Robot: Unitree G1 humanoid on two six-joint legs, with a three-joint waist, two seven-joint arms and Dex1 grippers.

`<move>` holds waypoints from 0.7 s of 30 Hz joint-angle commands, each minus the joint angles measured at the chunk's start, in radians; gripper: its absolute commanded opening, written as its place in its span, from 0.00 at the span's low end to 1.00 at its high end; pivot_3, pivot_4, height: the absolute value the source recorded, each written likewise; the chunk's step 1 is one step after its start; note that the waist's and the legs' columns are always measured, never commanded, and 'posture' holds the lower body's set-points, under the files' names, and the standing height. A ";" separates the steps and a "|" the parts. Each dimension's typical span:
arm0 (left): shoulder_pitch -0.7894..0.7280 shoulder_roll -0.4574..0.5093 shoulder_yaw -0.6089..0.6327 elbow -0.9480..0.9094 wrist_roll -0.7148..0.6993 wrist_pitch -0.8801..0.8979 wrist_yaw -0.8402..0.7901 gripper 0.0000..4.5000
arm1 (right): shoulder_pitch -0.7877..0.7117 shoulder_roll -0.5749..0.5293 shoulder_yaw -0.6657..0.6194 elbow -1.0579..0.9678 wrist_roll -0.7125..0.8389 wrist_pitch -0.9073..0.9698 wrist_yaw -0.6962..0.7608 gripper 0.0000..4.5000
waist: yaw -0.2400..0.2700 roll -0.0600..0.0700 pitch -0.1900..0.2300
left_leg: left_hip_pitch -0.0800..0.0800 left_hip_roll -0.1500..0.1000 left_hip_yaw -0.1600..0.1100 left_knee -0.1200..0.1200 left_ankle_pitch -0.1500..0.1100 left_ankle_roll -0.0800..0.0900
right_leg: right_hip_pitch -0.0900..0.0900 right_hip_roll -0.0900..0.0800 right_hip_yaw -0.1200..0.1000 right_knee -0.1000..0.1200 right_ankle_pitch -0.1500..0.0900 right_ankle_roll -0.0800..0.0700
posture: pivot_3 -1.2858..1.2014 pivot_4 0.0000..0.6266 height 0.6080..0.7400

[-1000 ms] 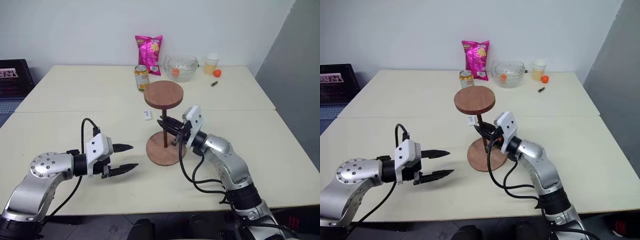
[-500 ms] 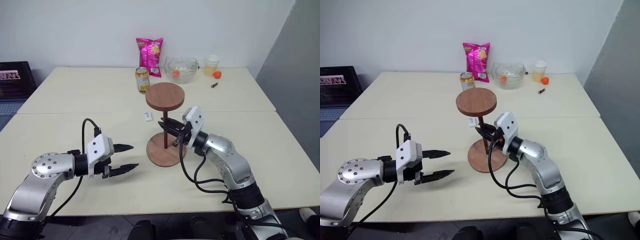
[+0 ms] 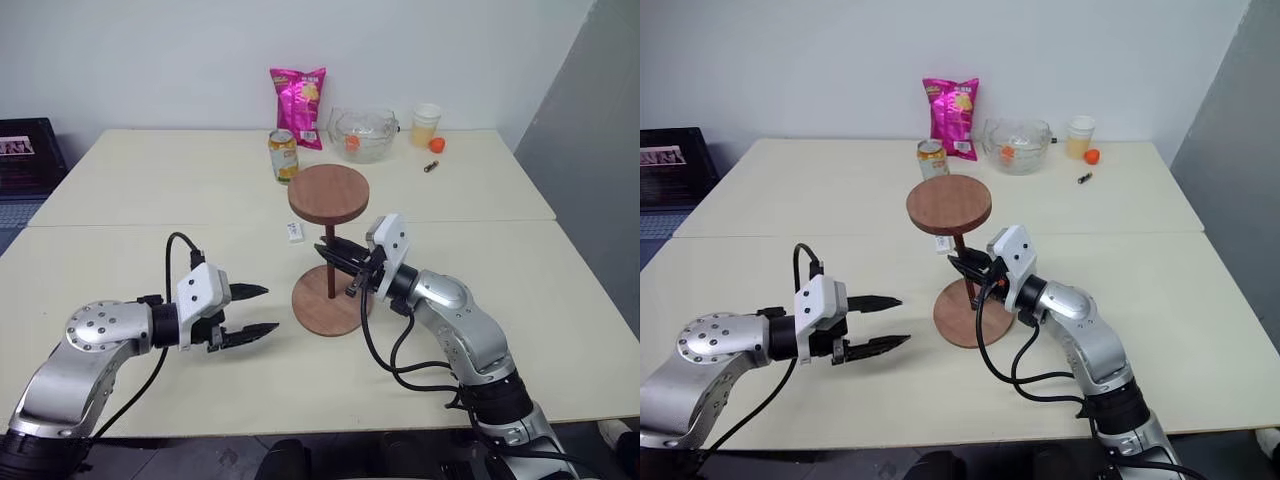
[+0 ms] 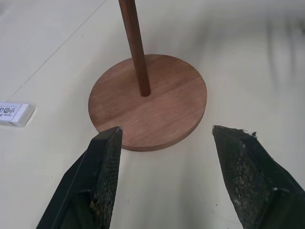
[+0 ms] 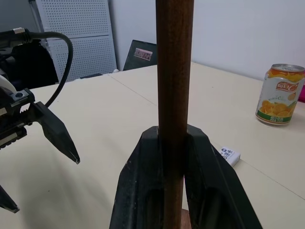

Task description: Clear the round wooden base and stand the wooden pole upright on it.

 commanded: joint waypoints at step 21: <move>-0.037 -0.005 0.014 -0.043 -0.036 0.017 0.012 0.70 | 0.083 -0.134 -0.024 -0.056 0.018 0.037 0.101 0.98 | -0.001 -0.001 0.027 | -0.031 -0.001 -0.003 0.015 0.001 -0.001 | -0.019 0.001 -0.001 0.002 0.007 0.003 | 0.52 0.24 1.00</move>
